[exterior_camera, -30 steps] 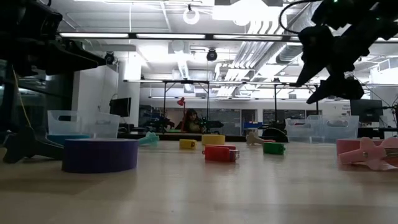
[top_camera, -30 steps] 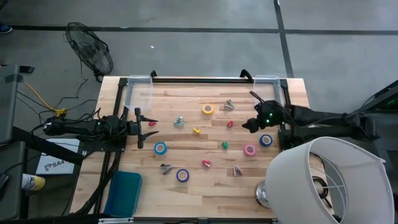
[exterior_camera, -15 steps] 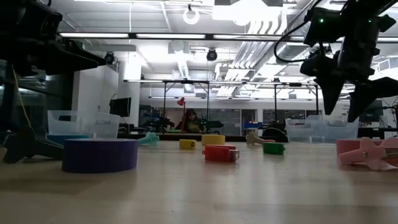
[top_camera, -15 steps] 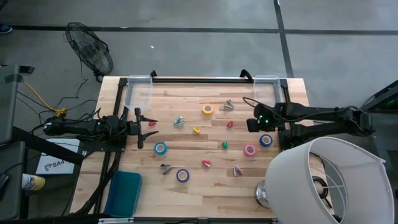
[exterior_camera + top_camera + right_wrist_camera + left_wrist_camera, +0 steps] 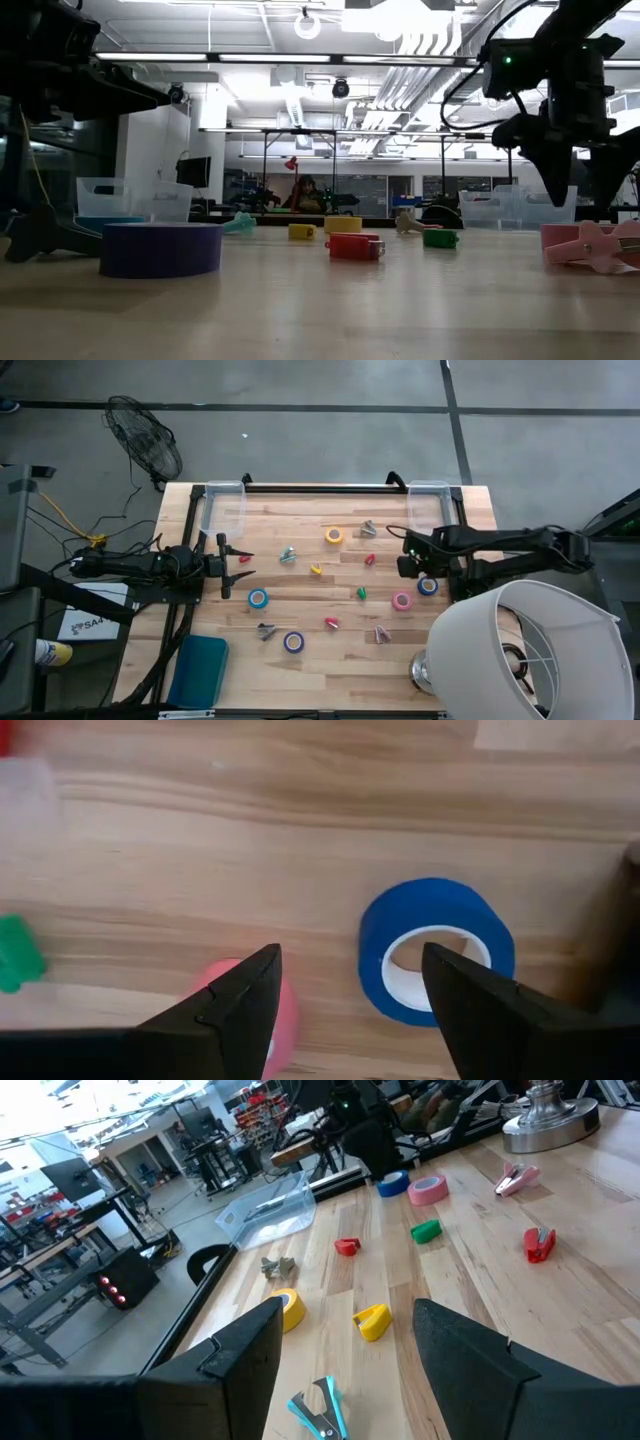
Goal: Pick and place Stapler, Stapler remover, tape
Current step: Put the top purple tape into the right transparent bin
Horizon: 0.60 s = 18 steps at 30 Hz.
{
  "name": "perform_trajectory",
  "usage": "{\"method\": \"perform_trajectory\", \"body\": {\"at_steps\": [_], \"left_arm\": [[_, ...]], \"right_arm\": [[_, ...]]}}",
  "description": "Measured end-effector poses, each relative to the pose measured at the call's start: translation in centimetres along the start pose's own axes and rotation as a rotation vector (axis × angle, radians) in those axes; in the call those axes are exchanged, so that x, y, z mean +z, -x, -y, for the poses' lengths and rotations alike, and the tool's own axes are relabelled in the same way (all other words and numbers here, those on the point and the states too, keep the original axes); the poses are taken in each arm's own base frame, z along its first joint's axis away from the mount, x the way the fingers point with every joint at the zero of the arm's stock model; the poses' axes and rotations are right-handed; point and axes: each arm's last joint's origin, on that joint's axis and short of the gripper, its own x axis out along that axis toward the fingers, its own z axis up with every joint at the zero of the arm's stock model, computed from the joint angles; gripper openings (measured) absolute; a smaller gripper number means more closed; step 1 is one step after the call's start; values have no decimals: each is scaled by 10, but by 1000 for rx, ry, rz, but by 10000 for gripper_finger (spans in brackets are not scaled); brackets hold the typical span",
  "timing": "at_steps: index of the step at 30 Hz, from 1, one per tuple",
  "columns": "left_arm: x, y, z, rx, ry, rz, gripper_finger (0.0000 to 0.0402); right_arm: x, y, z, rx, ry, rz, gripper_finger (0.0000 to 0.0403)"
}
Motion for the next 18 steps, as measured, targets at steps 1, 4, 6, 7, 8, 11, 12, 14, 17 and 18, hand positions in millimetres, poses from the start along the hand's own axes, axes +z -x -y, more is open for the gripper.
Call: {"method": "perform_trajectory", "body": {"at_steps": [1, 4, 6, 7, 8, 11, 12, 14, 17, 18], "left_arm": [[0, 0, 0, 0, 0, 0, 221], [0, 0, 0, 0, 0, 0, 221], [0, 0, 0, 0, 0, 0, 221], [0, 0, 0, 0, 0, 0, 221], [0, 0, 0, 0, 0, 0, 221], [0, 0, 0, 0, 0, 0, 221], [0, 0, 0, 0, 0, 0, 221], [0, 0, 0, 0, 0, 0, 221], [0, 0, 0, 0, 0, 0, 221], [0, 0, 0, 0, 0, 0, 221]], "right_arm": [[0, -1, -1, -7, -2, -6, 233], [1, -5, -2, -30, -9, -34, 233], [1, -9, -3, -48, -12, -48, 233], [1, -10, -3, -58, -14, -53, 233], [2, -12, -4, -66, -16, -56, 233], [3, -15, -5, -80, -19, -66, 233], [3, -17, -6, -84, -19, -69, 233], [3, -19, -7, -97, -22, -78, 233], [4, -23, -8, -122, -26, -89, 233], [4, -25, -8, -129, -27, -93, 232]]}}
